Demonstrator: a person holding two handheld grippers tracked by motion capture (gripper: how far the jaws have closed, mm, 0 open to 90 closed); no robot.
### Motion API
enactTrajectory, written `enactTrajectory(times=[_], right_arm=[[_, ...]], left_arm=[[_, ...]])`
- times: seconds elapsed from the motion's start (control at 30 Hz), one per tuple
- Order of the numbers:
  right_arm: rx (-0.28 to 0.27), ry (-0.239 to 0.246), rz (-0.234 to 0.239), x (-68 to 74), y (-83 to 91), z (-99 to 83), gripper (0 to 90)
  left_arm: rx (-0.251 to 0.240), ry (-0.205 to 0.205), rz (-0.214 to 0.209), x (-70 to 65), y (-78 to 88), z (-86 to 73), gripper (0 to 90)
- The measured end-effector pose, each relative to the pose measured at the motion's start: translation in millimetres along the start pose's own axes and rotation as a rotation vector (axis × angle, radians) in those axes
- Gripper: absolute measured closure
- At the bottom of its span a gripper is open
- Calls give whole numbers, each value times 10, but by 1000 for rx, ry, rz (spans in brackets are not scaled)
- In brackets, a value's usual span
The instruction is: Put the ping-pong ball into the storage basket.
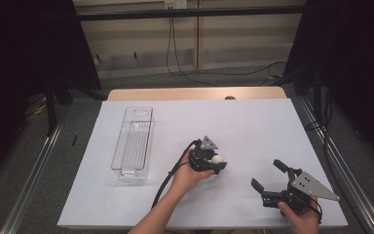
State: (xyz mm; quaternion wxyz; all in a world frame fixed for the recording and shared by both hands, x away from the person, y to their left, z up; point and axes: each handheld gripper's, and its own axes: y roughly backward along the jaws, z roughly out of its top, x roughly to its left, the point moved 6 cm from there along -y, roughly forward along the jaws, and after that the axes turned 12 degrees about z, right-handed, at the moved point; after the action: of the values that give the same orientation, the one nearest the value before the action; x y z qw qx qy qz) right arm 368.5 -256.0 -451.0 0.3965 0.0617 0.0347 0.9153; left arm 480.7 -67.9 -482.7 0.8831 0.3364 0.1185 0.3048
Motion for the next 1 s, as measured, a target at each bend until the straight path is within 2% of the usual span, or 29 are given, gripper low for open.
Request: enactTrajectory(times=[0.03, 0.07, 0.1, 0.17, 0.4, 0.57, 0.6, 0.67, 0.8, 0.97, 1.0], right_arm=[[0, 0, 0, 1, 0, 0, 2], [1, -1, 0, 1, 0, -1, 2], [1, -1, 1, 1, 1, -1, 2], [-4, 0, 2, 1, -2, 1, 2], [-1, 0, -1, 2, -3, -1, 2], [1, 0, -2, 1, -4, -3, 2], [1, 0, -2, 1, -5, -3, 2], [0, 1, -2, 2, -6, -2, 2], [0, 1, -1, 5, -9, -3, 2], [-1, 0, 1, 6, -14, -4, 2], [-6, -4, -5, 3, -19, -2, 2]], left_arm=[[5, 6, 2, 4, 12, -3, 511], [-14, 16, -4, 3, 7, 0, 511], [5, -1, 0, 22, 29, -8, 510], [-1, 20, 7, 36, 38, -12, 511], [7, 25, 5, 68, 89, -36, 511], [-11, 45, -16, 66, 112, -35, 511], [4, 39, -10, 72, 125, -42, 511], [-9, 45, -21, 71, 127, -42, 511], [14, 45, -19, 86, 166, -60, 511], [-4, 52, -16, 124, 191, -68, 511], [10, 46, -14, 131, 205, -76, 511]])
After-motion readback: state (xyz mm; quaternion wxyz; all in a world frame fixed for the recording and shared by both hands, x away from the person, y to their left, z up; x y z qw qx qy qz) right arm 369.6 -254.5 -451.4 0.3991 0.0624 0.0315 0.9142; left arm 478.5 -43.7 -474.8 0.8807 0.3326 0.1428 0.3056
